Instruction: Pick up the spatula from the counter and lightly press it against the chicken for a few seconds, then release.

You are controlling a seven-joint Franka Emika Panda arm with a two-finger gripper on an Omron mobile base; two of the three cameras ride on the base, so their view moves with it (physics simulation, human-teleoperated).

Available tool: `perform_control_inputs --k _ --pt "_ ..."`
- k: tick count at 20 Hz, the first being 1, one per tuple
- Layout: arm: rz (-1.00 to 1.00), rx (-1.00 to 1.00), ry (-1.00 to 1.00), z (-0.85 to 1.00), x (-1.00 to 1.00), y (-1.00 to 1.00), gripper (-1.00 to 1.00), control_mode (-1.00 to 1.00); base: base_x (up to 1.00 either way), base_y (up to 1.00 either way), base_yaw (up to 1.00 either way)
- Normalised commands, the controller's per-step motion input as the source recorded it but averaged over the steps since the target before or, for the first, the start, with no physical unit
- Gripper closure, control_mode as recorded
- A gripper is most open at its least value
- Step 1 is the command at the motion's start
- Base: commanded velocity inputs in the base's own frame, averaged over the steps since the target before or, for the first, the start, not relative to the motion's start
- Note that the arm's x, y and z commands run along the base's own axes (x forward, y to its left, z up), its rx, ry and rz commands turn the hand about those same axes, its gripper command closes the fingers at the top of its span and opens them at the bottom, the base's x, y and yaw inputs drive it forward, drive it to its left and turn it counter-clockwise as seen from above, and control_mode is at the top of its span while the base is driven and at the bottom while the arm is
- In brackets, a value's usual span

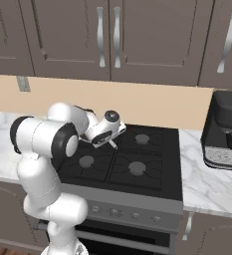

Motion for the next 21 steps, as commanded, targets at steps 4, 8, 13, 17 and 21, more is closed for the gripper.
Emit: perform_control_inputs --k 4,8,13,17,21 --pt "0.0 0.02 0.06 0.29 -0.36 -0.02 1.0 -1.0 0.0 0.0 0.0" --pt "0.0 0.04 0.08 0.53 -0.44 -0.13 1.0 -1.0 0.0 0.0 0.0" --pt "0.0 0.04 0.08 0.64 -0.47 -0.17 1.0 -1.0 0.0 0.0 0.0" --pt "0.0 0.02 0.04 0.51 -0.5 -0.16 1.0 -1.0 0.0 0.0 0.0" --pt "0.0 0.0 0.0 0.35 -0.6 -0.13 1.0 -1.0 0.0 0.0 0.0"
